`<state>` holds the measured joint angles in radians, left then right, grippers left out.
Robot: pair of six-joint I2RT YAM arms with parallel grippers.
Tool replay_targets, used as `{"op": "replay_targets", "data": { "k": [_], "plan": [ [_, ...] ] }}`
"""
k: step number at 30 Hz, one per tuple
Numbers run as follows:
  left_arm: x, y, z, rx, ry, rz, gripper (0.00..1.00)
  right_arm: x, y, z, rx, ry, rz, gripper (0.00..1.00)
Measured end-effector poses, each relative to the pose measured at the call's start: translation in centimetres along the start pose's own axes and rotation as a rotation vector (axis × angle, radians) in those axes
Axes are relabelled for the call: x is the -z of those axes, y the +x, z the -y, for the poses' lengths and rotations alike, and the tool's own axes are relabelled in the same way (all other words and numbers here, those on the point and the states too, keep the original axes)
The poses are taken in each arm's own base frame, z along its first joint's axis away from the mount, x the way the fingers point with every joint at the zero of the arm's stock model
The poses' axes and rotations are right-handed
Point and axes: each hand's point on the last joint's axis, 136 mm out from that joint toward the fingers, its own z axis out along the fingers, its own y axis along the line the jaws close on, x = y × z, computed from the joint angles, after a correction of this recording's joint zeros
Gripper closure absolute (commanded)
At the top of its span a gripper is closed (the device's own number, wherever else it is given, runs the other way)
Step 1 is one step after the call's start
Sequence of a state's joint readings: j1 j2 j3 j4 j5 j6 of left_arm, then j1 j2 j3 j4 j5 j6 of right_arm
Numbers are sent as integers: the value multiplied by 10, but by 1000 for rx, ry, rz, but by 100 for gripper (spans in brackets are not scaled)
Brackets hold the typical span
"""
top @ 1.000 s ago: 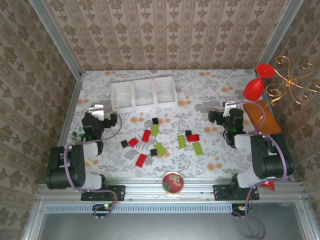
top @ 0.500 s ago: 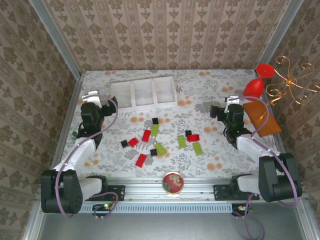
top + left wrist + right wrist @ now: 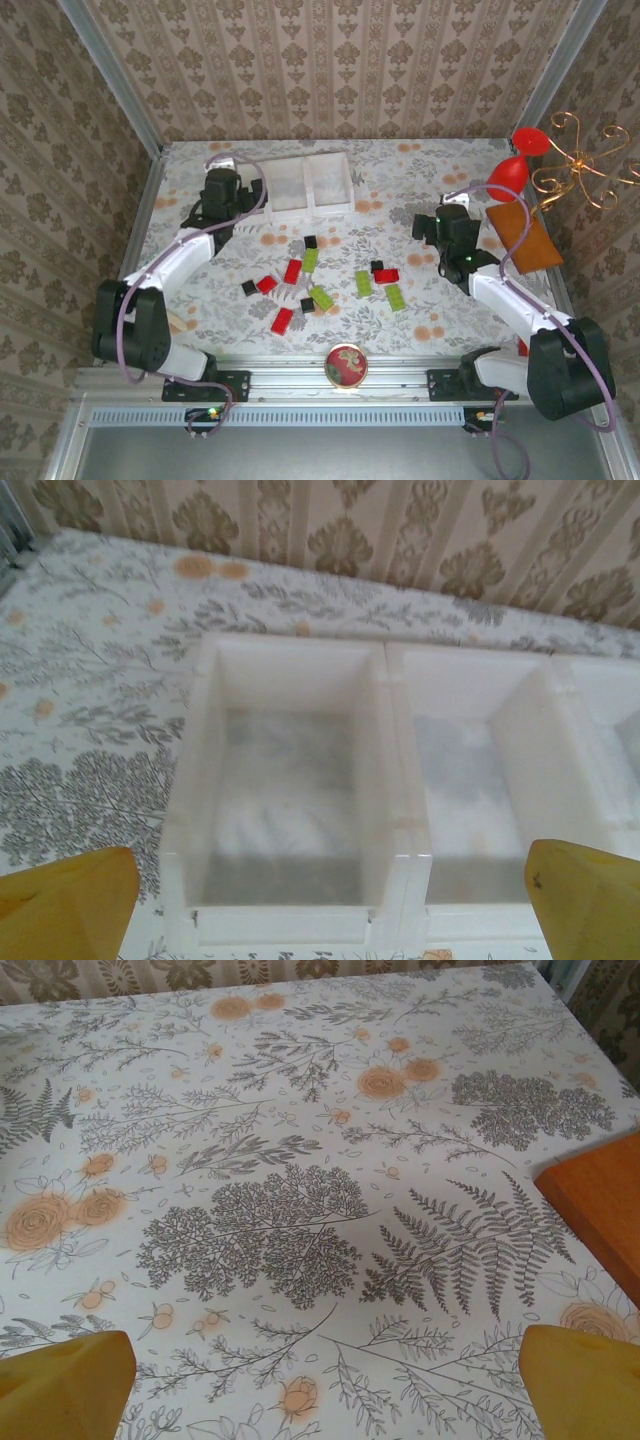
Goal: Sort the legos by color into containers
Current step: Move the container to the top-center of the table.
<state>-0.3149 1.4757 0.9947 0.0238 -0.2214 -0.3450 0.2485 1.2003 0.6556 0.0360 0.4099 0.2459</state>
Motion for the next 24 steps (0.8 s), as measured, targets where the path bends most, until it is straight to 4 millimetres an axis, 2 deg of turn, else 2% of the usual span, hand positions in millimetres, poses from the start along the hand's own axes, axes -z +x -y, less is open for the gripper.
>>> {"op": "replay_targets", "data": {
  "k": [5,15,24],
  "plan": [
    [-22,6,8,-8,-6,-66,0,3,8,-13,6,2,-41,0],
    [-62,25,22,-10,16,-170,17,5,17,-26,26,43,-92,0],
    [-99,41,35,-25,23,-223,28,4,6,-25,-2,84,-88,0]
  ]
}}
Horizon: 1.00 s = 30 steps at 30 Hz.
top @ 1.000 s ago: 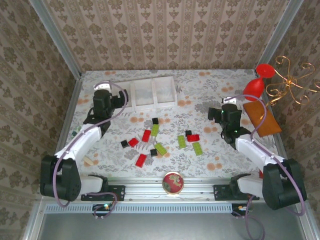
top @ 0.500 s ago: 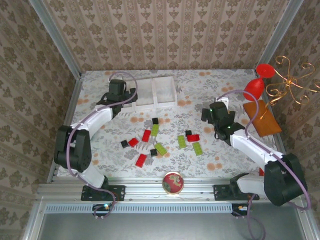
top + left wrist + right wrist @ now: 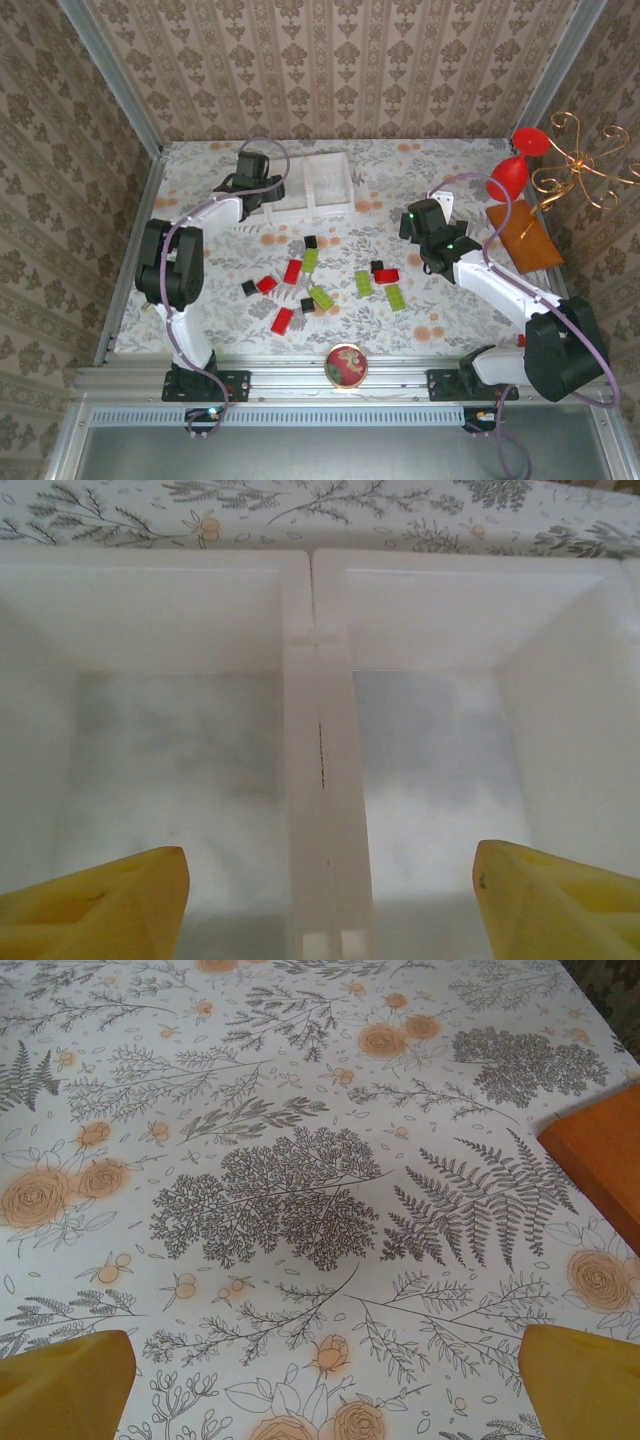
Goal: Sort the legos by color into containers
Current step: Move the container to the top-center of the table.
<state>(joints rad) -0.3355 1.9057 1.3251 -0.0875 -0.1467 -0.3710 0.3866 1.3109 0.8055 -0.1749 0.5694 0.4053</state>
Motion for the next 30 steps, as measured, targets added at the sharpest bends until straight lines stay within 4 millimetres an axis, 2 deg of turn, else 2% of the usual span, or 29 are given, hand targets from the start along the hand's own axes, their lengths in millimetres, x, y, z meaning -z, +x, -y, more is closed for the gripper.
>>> {"op": "replay_targets", "data": {
  "k": [9,22,30],
  "plan": [
    [-22,16,-3,-18,-27,-59,47,-7,3,-3,-1,18,-40,0],
    [-24,23,7,-83,-29,-74,78,-17,11,-7,-2,43,-85,0],
    [-20,30,29,-117,-10,-74,80,-15,21,-3,-16,60,-122,0]
  ]
}}
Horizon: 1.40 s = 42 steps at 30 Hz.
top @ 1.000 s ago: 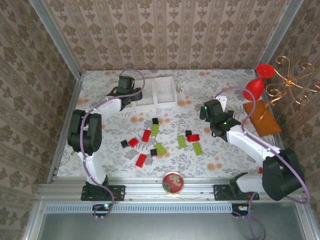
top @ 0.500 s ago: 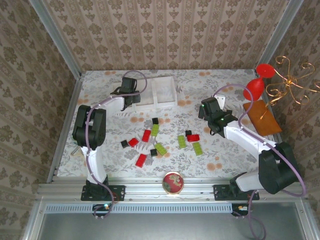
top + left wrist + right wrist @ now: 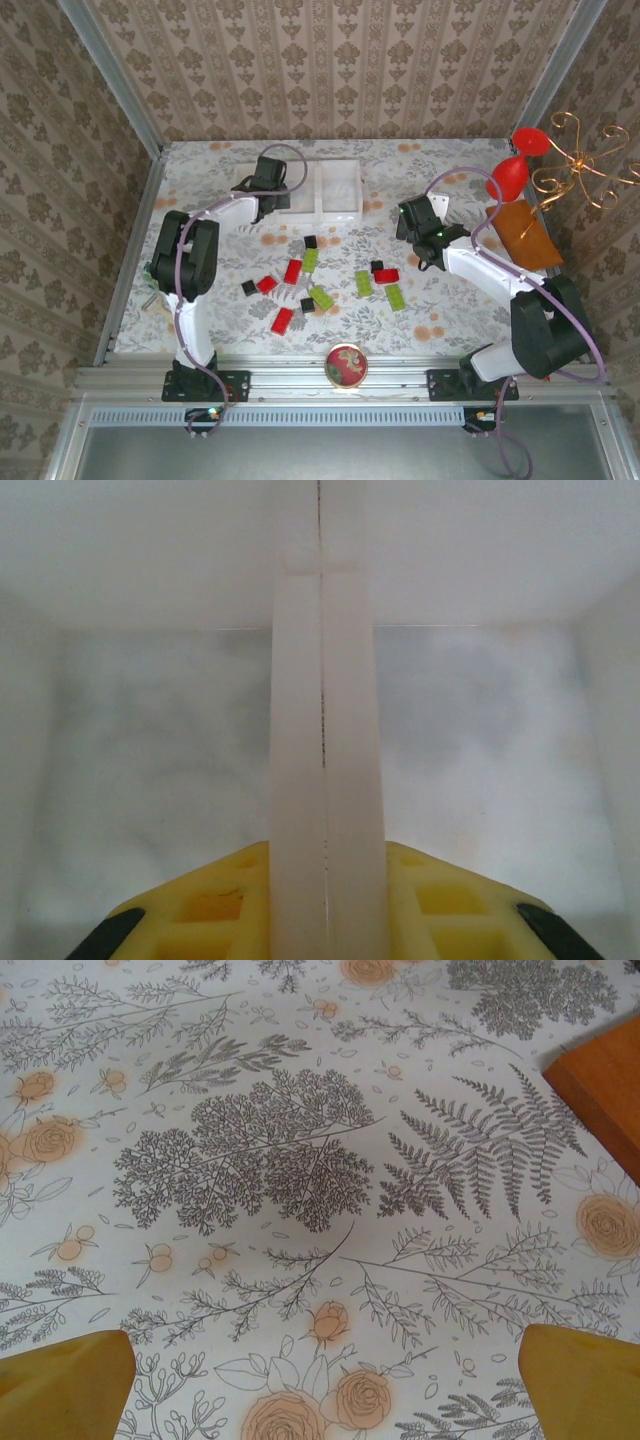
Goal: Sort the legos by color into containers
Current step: Move the container to the top-center of the table.
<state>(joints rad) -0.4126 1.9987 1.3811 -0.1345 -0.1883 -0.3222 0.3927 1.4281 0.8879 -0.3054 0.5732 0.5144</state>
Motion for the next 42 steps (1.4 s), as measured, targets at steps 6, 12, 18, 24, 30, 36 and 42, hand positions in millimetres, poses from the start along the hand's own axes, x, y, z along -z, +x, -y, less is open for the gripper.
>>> {"op": "replay_targets", "data": {
  "k": [6,12,18,24,30,36,42],
  "plan": [
    [5,7,23,11,11,5,80,3,11,3,-5,16,-39,0],
    [15,22,65,7,41,5,80,14,12,12,-34,21,-48,0],
    [28,38,102,-18,71,-6,79,26,11,20,-64,13,-38,0],
    [32,44,114,4,64,-4,79,33,22,29,-72,12,-58,0],
    [26,37,114,55,37,11,79,35,32,28,-80,-18,-88,0],
    [17,27,122,63,34,21,74,36,38,27,-85,-29,-115,0],
    [18,30,126,66,54,9,56,36,41,27,-86,-33,-127,0]
  ]
}}
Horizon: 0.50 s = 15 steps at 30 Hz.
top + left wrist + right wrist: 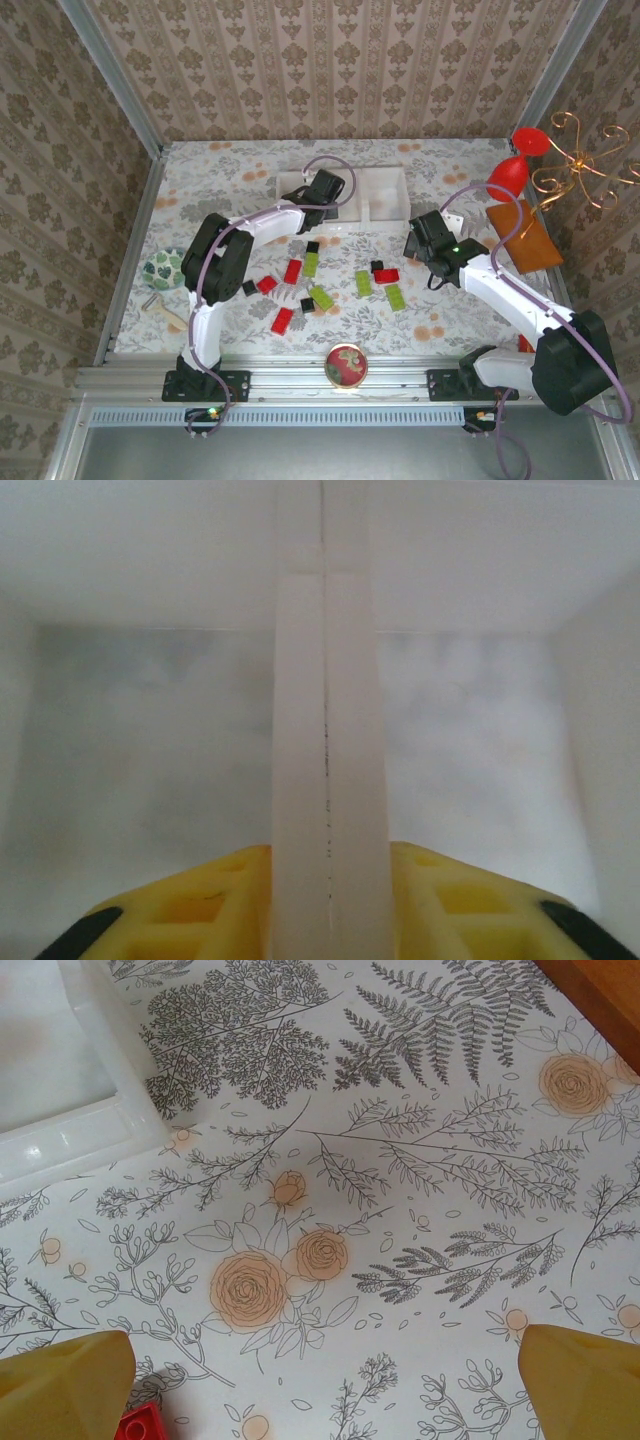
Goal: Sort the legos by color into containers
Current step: Move the container to the top-center of the table.
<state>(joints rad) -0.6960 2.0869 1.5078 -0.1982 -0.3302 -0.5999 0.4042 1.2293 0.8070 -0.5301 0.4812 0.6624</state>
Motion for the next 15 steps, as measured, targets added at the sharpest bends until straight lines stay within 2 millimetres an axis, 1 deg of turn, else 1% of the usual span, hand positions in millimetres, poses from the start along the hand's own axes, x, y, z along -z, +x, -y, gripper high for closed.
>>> {"op": "replay_targets", "data": {
  "k": [2,6,9,12,15],
  "plan": [
    [1,2,4,-7,13,-8,49,0,0,0,1,0,-1,0],
    [1,4,6,-36,26,-15,39,0,0,0,0,-1,-2,0],
    [7,1,7,-60,34,-16,32,1,1,0,-3,-4,-3,0],
    [23,-12,10,-78,53,6,27,3,0,0,-16,-13,-3,0],
    [54,-35,16,-87,94,60,21,5,0,0,-29,-19,-4,0]
  ]
}}
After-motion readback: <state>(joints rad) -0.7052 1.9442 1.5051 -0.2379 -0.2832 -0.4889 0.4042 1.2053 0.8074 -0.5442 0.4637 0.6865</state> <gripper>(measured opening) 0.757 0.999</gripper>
